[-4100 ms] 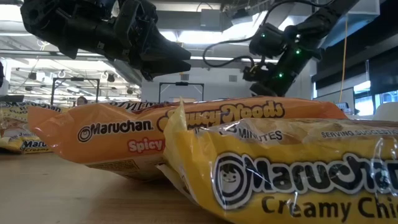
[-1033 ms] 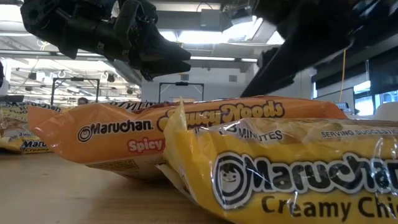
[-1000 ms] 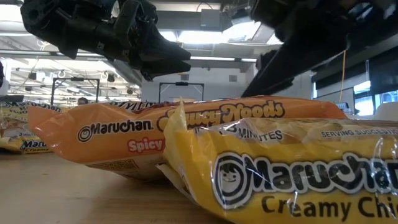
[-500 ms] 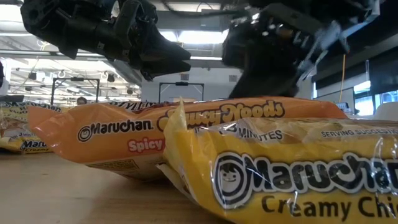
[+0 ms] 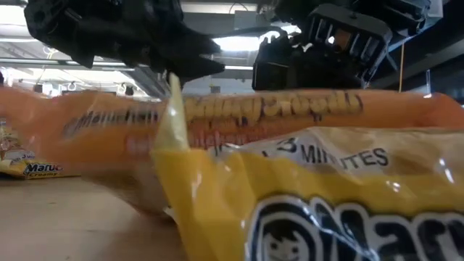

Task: Sort Maruchan noodles
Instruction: Put the orange noodle pack into the top white bin

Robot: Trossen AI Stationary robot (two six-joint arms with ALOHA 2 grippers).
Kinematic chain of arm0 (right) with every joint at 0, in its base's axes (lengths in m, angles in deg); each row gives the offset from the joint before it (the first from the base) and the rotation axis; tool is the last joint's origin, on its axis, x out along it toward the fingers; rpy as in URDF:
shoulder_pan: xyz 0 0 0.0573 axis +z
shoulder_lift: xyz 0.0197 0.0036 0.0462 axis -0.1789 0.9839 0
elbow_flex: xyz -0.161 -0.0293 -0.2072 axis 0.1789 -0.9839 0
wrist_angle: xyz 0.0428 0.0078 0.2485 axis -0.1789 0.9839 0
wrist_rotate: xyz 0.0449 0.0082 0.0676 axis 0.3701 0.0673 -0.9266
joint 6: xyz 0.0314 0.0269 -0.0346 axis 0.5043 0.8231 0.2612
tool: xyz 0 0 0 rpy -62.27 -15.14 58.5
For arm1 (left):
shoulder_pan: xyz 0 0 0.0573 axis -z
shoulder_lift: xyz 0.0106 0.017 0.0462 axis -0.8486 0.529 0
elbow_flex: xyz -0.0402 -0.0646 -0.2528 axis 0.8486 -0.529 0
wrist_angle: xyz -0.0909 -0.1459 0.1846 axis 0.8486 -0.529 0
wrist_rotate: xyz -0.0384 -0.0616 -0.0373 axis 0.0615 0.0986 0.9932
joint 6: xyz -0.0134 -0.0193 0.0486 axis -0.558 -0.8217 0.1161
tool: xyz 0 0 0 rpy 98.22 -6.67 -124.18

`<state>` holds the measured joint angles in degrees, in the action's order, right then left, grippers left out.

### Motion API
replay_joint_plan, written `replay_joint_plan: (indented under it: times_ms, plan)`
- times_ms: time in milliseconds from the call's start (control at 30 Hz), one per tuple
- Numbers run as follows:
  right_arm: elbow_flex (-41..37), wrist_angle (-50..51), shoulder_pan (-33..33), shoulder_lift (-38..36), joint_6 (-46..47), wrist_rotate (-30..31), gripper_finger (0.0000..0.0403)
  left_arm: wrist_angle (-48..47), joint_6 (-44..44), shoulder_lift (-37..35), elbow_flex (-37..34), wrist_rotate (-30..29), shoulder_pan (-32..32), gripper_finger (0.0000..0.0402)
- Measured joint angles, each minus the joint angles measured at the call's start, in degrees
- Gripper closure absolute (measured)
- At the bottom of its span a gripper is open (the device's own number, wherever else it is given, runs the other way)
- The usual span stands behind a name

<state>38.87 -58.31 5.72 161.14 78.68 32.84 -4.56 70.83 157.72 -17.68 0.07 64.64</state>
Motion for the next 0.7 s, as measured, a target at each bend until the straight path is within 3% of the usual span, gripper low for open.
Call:
replay_joint_plan:
  times_ms: [200,433,700]
  plan:
    - [0.0,6.0,-0.3,-4.9,-2.5,1.3,0.013,-10.5,-8.3,-3.6,0.1,7.9,5.7,0.0192]
    - [0.0,13.8,3.2,-10.7,-3.2,2.6,0.013,-20.8,-15.4,-1.3,0.0,3.9,16.3,0.0192]
    - [0.0,8.3,11.8,-8.4,-3.2,4.0,0.013,-20.4,-17.0,5.5,4.5,4.5,20.3,0.0193]
